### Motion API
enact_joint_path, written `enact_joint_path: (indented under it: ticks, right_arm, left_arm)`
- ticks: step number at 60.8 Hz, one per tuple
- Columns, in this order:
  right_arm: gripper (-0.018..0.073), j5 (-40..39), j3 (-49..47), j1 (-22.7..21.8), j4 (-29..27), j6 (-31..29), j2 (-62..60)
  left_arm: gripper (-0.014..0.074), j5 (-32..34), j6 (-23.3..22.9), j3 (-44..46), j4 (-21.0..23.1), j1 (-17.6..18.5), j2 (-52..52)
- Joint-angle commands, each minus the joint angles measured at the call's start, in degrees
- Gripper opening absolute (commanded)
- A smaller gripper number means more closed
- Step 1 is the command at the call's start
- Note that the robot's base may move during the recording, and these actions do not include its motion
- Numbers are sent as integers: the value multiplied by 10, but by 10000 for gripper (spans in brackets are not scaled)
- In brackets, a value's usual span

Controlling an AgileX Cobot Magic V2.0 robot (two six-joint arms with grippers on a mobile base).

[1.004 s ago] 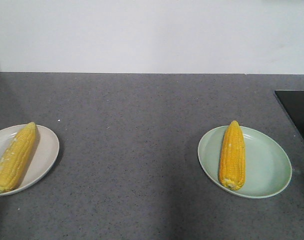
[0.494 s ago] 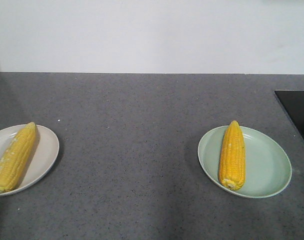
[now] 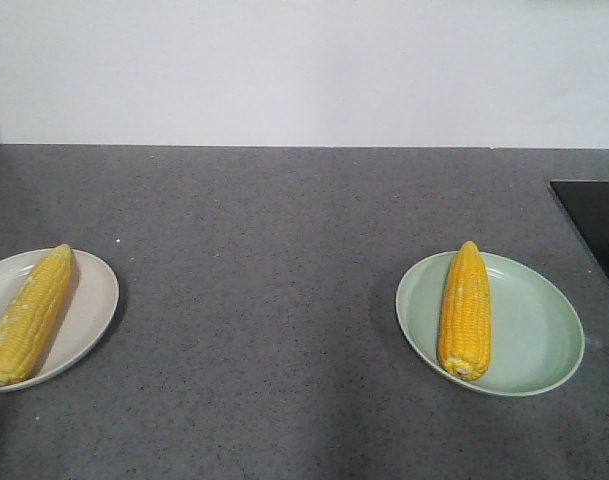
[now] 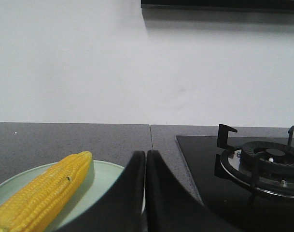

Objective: Distribute corn equally

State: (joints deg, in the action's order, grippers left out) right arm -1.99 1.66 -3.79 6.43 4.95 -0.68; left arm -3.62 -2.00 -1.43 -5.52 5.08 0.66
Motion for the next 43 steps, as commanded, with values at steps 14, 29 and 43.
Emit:
enact_joint_path:
  ticks: [14,29,43]
  right_arm:
    - [-10,-47,6,-1,7,-1,-4]
    - [-10,-47,6,-1,7,-1,-4]
    - [-10,-47,6,-1,7,-1,-4]
  left_arm:
    - [-6,42,-3,-6,5,0,8]
    - [-6,42,-3,-6,5,0,8]
    - [-6,42,-3,-6,5,0,8]
